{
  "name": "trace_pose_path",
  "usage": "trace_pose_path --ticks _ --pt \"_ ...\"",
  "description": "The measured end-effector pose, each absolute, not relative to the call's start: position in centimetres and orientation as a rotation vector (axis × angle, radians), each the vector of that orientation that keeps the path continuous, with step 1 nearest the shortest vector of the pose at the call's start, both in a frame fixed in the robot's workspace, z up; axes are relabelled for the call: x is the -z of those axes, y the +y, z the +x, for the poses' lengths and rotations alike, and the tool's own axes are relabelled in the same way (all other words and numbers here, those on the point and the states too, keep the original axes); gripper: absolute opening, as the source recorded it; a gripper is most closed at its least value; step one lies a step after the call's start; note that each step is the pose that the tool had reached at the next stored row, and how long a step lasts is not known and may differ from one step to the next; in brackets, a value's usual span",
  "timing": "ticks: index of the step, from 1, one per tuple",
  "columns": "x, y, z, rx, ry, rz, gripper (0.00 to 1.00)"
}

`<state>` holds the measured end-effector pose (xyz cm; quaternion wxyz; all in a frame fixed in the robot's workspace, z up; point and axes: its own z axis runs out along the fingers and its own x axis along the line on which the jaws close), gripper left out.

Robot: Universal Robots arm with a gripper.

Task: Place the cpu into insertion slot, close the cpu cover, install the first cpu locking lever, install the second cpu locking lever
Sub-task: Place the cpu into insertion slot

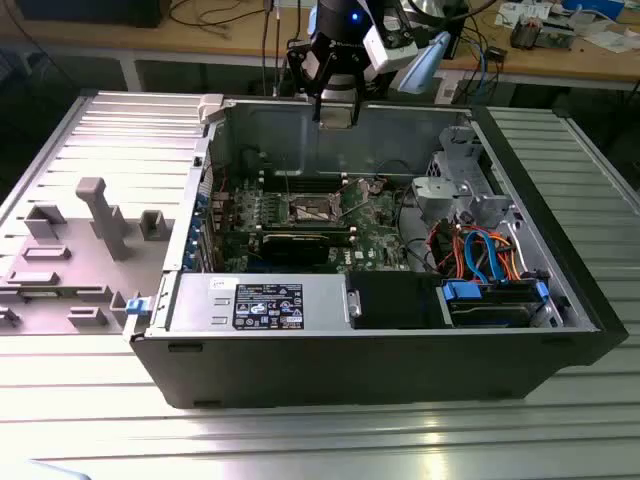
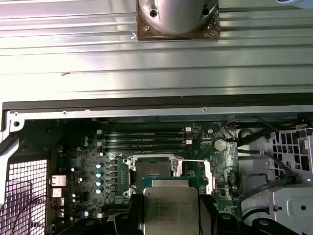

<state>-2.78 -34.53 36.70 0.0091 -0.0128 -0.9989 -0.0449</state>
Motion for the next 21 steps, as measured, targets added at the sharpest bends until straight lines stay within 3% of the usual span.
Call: trace_pose_path --ticks 21 --pt "-36.64 -34.53 -2.78 0.141 -3.120 -0.128 0.54"
